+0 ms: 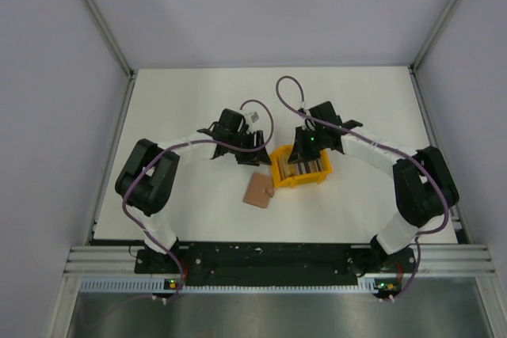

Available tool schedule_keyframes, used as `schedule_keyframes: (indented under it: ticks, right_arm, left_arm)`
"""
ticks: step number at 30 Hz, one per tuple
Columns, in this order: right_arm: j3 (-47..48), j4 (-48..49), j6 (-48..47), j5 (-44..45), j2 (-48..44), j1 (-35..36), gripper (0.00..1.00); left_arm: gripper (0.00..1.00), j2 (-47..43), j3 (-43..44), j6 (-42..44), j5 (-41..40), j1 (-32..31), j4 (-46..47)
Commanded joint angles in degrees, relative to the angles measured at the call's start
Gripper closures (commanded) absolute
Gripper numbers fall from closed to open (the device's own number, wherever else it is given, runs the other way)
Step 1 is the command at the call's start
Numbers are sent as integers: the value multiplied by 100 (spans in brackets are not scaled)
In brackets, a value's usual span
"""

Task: Put the credit cards into the card holder
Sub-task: Pick up the credit card from the storage box.

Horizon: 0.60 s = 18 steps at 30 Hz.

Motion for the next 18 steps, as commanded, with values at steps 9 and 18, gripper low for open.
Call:
schedule_keyframes:
  ticks: [9,18]
  right_arm:
    - [381,169,79,-286,-276,82,100]
    - [258,398,237,-576,-338,126,100]
  left_arm:
    - [41,-292,-53,4,-3,52,199]
    - [41,-265,-35,-32,-12,43,217]
